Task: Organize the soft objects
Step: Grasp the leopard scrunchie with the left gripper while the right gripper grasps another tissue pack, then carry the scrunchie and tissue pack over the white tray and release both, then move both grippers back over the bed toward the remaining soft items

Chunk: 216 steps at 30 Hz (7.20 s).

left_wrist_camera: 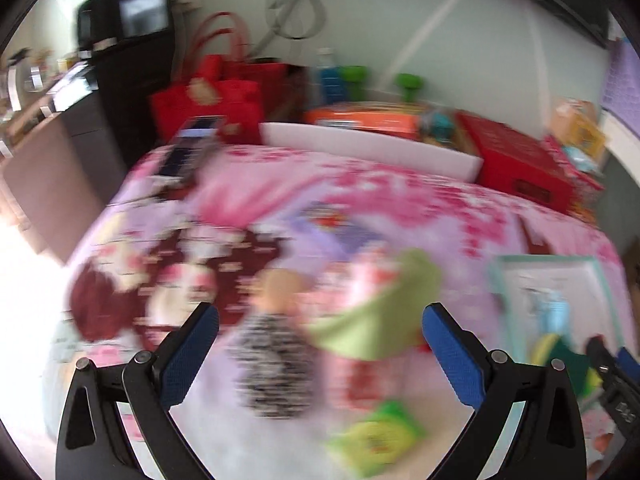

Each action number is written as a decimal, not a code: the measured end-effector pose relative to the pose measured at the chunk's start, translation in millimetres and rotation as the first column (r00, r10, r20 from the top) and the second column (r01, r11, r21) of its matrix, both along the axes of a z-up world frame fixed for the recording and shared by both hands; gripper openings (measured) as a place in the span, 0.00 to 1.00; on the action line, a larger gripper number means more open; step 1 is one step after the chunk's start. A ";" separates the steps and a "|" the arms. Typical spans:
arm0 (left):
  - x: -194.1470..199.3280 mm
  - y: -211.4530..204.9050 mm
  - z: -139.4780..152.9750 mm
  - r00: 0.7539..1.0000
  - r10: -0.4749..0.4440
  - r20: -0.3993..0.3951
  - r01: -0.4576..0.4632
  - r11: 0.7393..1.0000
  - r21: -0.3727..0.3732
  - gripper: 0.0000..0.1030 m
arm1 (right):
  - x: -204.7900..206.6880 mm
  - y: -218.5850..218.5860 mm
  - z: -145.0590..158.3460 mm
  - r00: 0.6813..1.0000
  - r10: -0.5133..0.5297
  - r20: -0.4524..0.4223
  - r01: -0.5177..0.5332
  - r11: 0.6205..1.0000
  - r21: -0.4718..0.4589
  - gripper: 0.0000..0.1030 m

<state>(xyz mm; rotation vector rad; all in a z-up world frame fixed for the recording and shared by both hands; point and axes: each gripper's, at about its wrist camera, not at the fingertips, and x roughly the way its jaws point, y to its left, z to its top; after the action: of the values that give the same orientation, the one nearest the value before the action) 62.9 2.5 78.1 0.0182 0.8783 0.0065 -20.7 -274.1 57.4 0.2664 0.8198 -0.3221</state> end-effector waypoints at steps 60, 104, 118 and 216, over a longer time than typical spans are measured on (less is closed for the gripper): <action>14.0 59.2 -80.9 0.942 0.018 -0.334 -0.044 0.996 -0.072 0.98 | 38.7 202.3 -81.2 0.800 0.500 -0.330 -0.525 0.851 0.018 0.99; 6.9 64.3 -49.6 0.972 -0.039 -0.231 -0.012 0.976 -0.215 0.24 | 36.5 168.3 -48.9 0.877 0.439 -0.195 -0.438 0.898 0.050 0.64; 7.2 50.3 -8.9 0.987 -0.075 -0.142 0.039 0.970 -0.240 0.24 | 43.4 116.4 -12.4 0.945 0.296 -0.138 -0.293 0.955 0.038 0.64; 50.5 69.6 10.1 0.979 0.188 -0.077 -0.190 0.982 -0.015 0.90 | 60.4 34.0 19.3 0.996 0.072 -0.062 -0.073 0.997 -0.008 1.00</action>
<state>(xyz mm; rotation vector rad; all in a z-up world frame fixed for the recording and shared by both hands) 113.4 72.1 88.2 -0.0866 0.9529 0.1751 39.7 -240.0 76.7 0.2172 0.8858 -0.2678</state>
